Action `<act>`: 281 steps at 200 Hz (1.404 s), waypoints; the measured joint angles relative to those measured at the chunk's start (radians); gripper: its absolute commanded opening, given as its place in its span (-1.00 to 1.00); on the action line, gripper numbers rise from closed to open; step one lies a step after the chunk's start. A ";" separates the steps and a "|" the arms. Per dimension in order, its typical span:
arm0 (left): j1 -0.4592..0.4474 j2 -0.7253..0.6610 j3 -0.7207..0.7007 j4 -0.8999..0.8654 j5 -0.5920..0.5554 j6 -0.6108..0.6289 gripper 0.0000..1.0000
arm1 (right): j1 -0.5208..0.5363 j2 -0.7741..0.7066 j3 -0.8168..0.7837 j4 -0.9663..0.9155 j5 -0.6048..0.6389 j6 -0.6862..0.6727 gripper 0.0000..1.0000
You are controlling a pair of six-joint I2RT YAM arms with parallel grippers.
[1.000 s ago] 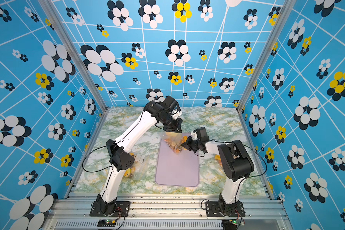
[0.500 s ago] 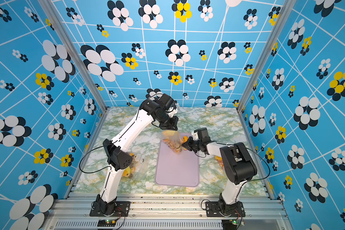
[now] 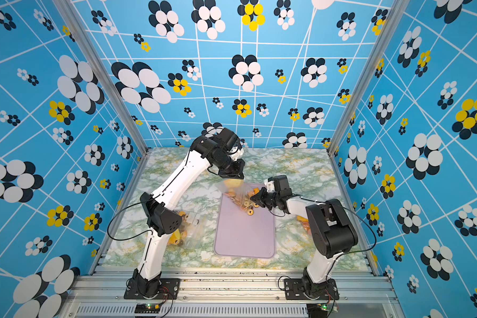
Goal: Pour cookies out of the ziploc bag
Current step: 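Pour the cookies out of the ziploc bag onto the tray.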
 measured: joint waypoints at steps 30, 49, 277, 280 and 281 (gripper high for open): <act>0.005 -0.011 0.000 -0.008 0.000 0.007 -1.00 | 0.000 -0.002 0.000 0.000 -0.010 0.000 -0.83; 0.009 -0.019 0.000 -0.009 -0.003 0.008 -1.00 | 0.000 -0.002 0.000 0.002 -0.015 0.003 -0.76; -0.029 -0.025 0.006 -0.011 0.000 0.006 -1.00 | -0.046 -0.035 -0.068 0.055 -0.013 0.029 -0.98; -0.027 -0.025 0.006 -0.012 0.000 0.007 -1.00 | -0.043 -0.033 -0.068 0.058 -0.014 0.029 -0.96; -0.026 -0.025 0.006 -0.013 0.000 0.007 -1.00 | -0.042 -0.033 -0.068 0.060 -0.014 0.030 -0.96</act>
